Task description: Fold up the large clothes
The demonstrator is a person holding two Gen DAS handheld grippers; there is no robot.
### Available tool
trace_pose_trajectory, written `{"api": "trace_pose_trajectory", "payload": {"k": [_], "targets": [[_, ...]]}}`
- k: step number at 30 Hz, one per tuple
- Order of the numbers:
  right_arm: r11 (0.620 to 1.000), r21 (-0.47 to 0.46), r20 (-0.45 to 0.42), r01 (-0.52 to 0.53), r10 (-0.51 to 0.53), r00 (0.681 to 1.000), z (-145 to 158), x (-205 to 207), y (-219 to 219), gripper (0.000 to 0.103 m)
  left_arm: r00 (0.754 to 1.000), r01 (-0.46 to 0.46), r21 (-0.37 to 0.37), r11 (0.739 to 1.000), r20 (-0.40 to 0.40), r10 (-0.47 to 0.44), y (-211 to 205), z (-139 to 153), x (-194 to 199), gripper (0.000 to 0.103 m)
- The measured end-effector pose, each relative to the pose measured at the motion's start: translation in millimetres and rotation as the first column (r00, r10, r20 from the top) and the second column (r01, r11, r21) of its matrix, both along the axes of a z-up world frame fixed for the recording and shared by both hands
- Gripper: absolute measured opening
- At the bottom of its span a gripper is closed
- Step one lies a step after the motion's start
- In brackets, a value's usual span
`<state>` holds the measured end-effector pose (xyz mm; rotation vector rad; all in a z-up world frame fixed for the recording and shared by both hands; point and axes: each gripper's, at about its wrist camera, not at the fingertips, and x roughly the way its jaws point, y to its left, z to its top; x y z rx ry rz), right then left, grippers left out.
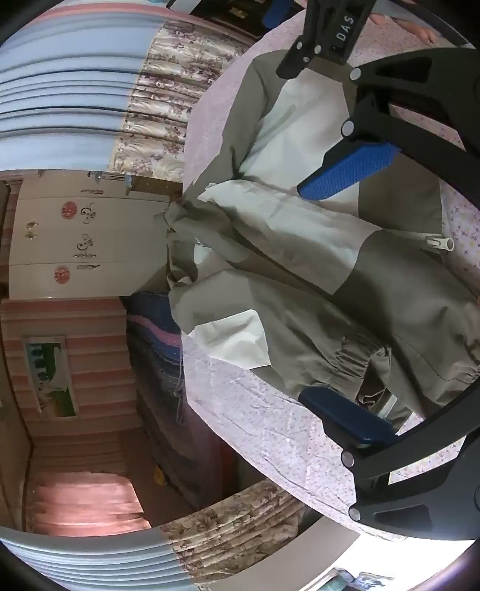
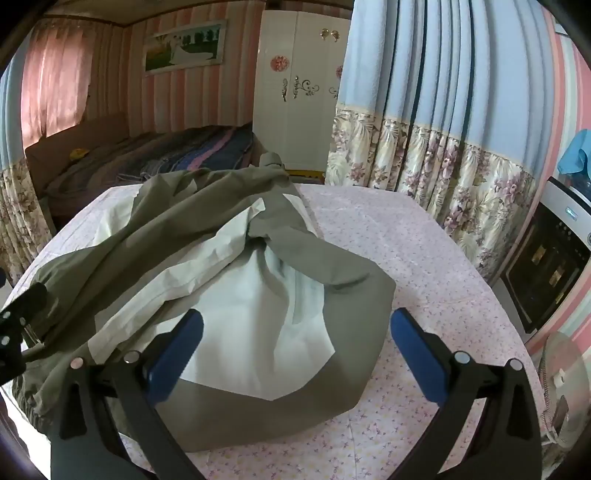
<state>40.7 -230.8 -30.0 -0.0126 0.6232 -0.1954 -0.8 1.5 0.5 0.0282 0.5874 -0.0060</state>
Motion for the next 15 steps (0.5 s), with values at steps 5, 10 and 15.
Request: {"api": "trace_pose_trajectory", "payload": {"k": [5, 10, 15], "targets": [[1.0, -0.008, -0.004, -0.006, 0.006, 1.0, 1, 1, 1, 0.101, 0.999, 0.0, 0.013, 1.0, -0.04, 0.001, 1, -6, 10, 0.1], [1.0, -0.017, 0.012, -0.013, 0.013, 1.0, 12, 1, 4, 0.101, 0.999, -0.004, 0.011, 1.0, -0.039, 0.004, 7, -3, 13, 0.1], [0.999, -0.029, 0.018, -0.015, 0.016, 1.0, 20, 0, 10, 0.101, 0.999, -0.003, 0.015, 1.0, -0.042, 0.003, 10, 1, 13, 0.1]]}}
